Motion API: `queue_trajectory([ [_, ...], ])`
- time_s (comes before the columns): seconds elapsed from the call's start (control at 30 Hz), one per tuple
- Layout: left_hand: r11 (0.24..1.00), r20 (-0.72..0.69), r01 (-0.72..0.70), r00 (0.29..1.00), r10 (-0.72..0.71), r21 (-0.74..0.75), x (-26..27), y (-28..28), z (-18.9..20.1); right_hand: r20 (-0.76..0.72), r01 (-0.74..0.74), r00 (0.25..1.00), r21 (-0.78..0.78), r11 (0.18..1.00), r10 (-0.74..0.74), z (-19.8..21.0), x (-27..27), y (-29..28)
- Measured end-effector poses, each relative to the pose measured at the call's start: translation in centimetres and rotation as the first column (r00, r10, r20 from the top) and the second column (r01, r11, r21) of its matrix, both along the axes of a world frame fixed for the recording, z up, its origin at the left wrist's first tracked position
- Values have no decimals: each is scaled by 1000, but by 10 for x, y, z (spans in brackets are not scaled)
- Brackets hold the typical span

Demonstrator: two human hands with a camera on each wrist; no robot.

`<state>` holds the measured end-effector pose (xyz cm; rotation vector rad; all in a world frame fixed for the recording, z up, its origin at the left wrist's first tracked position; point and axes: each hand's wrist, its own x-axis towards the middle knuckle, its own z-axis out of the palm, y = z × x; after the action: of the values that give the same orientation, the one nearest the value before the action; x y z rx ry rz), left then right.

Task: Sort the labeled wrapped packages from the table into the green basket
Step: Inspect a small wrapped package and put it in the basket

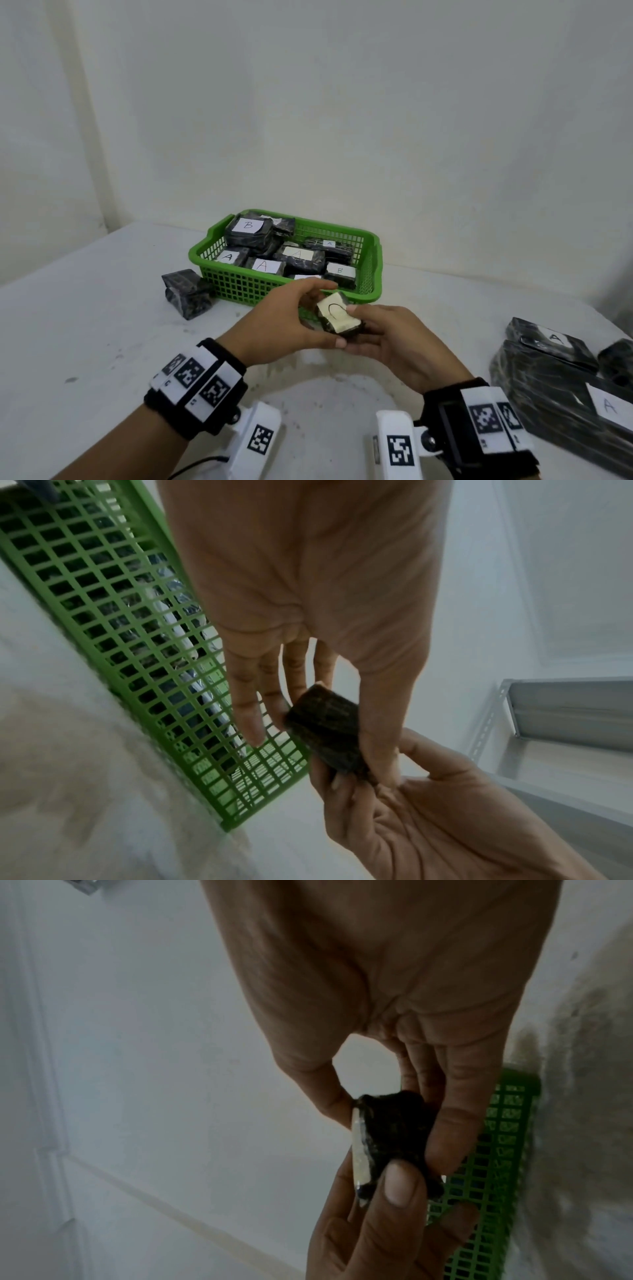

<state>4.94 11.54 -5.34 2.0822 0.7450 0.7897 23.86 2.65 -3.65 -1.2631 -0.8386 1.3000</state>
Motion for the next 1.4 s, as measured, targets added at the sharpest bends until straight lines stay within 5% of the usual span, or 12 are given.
queue_trajectory([
  [0.2,994,83,111,990,-109,-15,-7,-1,3,128,17,991,58,998,-25,7,-5,5],
  [0.4,1000,197,-8,980,7,6,-7,-4,0,50,48,997,139,989,-55,-6,-15,3],
  [0.6,996,184,26,982,-42,89,-7,-7,4,35,93,994,238,967,-104,-6,-22,2],
  [1.4,993,337,-107,937,86,45,-7,-3,2,-15,77,997,188,979,-75,0,-23,-3],
])
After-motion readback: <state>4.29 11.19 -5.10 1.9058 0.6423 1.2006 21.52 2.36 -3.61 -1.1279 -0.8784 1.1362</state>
